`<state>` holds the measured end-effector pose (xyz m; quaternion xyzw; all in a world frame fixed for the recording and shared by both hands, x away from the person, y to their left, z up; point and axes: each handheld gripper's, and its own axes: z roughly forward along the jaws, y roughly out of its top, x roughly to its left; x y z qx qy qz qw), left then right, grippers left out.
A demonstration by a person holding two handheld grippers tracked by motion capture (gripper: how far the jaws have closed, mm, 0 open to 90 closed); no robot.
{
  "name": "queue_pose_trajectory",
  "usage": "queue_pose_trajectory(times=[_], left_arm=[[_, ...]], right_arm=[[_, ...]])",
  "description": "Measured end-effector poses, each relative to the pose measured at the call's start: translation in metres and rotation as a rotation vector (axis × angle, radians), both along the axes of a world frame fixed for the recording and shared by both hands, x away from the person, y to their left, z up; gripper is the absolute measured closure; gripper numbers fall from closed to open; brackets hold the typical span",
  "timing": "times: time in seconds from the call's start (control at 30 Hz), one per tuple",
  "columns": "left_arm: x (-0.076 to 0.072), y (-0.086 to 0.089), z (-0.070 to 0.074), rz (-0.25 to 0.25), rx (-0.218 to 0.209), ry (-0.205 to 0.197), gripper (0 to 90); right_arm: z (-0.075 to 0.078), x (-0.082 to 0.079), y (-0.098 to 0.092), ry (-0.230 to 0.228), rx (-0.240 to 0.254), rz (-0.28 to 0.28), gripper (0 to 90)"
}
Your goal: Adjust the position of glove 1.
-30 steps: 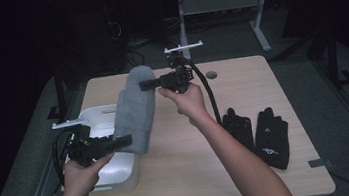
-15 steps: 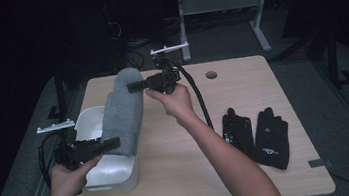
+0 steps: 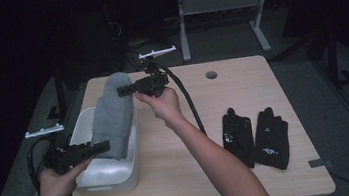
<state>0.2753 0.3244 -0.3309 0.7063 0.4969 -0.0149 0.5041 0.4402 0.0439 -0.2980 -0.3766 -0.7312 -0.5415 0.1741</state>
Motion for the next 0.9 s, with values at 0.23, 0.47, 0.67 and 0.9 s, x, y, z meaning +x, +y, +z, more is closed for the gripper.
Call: queue_pose_trajectory(times=[0.23,0.47,0.67,0.9], left_arm=[[-0.001,0.013,-0.006,0.016,-0.001,0.020,49.9],[-0.002,0.023,-0.013,0.040,0.002,0.040,49.9],[-0.004,0.031,-0.022,0.053,0.008,0.060,49.6],[-0.004,0.036,-0.031,0.066,0.014,0.083,48.8]], right_arm=[[-0.007,0.002,0.014,0.014,0.001,0.006,71.6],[-0.018,0.005,0.029,0.030,0.000,0.012,71.6],[-0.028,0.007,0.040,0.041,-0.016,0.023,71.5],[-0.039,0.008,0.050,0.058,-0.036,0.034,71.5]])
